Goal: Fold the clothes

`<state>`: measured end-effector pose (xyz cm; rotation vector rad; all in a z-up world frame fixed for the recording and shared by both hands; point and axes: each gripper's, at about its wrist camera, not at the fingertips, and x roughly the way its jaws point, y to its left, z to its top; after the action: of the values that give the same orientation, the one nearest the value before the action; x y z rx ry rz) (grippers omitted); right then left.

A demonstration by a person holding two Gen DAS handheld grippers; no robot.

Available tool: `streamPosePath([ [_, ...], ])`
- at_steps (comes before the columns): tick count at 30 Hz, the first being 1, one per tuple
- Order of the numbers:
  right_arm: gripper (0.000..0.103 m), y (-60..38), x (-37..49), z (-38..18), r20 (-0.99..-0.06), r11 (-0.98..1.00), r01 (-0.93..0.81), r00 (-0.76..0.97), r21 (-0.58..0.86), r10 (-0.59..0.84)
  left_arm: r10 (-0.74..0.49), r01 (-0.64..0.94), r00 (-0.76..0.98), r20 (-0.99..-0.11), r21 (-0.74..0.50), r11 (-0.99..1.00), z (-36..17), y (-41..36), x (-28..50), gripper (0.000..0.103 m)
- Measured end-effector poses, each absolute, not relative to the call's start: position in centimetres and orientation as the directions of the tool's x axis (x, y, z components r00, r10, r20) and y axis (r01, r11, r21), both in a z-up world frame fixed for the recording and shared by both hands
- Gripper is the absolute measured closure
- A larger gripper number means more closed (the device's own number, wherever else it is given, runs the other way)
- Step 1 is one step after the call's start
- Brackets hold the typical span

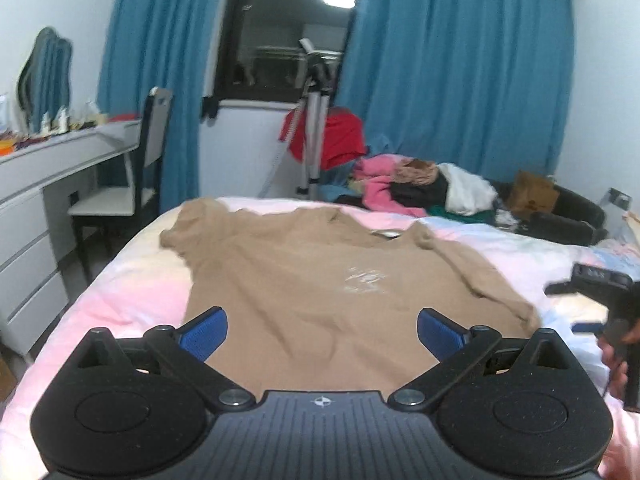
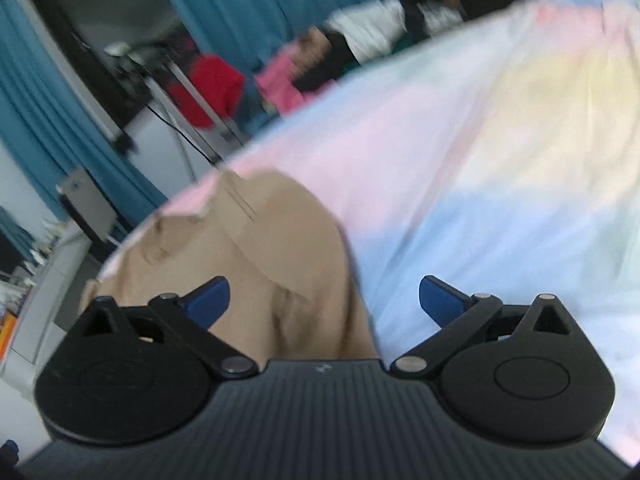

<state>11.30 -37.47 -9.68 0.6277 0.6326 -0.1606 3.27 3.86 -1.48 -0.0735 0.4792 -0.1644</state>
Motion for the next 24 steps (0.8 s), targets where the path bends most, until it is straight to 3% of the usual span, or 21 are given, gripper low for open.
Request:
streamPosePath([
  [2, 0.008, -37.4, 12.0, -10.8, -0.640, 0.814, 0.336, 0.766, 0.474, 0.056, -0.180, 0.139, 0.861, -0.476, -0.121, 0.983, -2.3, 4.0, 4.1, 0.001],
  [5, 0.038, -37.4, 12.9, -12.1, -0.683, 0.811, 0.360, 0.728, 0.461, 0.065, -0.191, 0.139, 0.840, -0.508, -0.139, 0.981, -3.4, 4.1, 5.3, 0.001],
  [7, 0.051, -36.7, 13.2, -12.7, -0.698, 0.817, 0.341, 0.709, 0.466, 0.102, -0.211, 0.155, 0.831, -0.514, -0.149, 0.976, -3.7, 4.0, 5.7, 0.001],
  [8, 0.070, -36.2, 13.5, -12.8, -0.705, 0.833, 0.324, 0.702, 0.448, 0.106, -0.217, 0.161, 0.831, -0.513, -0.151, 0.975, -3.8, 3.9, 5.8, 0.001],
  [9, 0.082, -35.9, 13.6, -12.6, -0.709, 0.846, 0.323, 0.700, 0.424, 0.088, -0.218, 0.163, 0.831, -0.512, -0.151, 0.975, -3.9, 3.8, 5.9, 0.001],
  [10, 0.087, -35.7, 13.5, -12.3, -0.705, 0.854, 0.328, 0.707, 0.403, 0.062, -0.218, 0.163, 0.831, -0.511, -0.151, 0.975, -3.9, 3.7, 5.9, 0.001],
  [14, 0.096, -35.2, 12.4, -9.5, -0.613, 0.852, 0.346, 0.789, 0.392, -0.038, -0.227, 0.155, 0.829, -0.512, -0.180, 0.971, -4.0, 3.9, 5.7, 0.001],
  [20, 0.100, -35.6, 10.5, -5.1, -0.418, 0.877, 0.419, 0.858, 0.237, -0.297, -0.234, 0.143, 0.825, -0.514, -0.209, 0.967, -4.1, 3.9, 5.9, 0.001],
  [22, 0.100, -37.1, 10.6, -5.0, -0.388, 0.862, 0.459, 0.850, 0.217, -0.355, -0.236, 0.147, 0.825, -0.513, -0.209, 0.967, -4.1, 3.6, 5.9, 0.001],
  [24, 0.100, -38.4, 10.8, -6.0, -0.435, 0.853, 0.455, 0.843, 0.258, -0.318, -0.229, 0.146, 0.824, -0.518, -0.196, 0.970, -4.3, 3.4, 6.0, 0.001],
])
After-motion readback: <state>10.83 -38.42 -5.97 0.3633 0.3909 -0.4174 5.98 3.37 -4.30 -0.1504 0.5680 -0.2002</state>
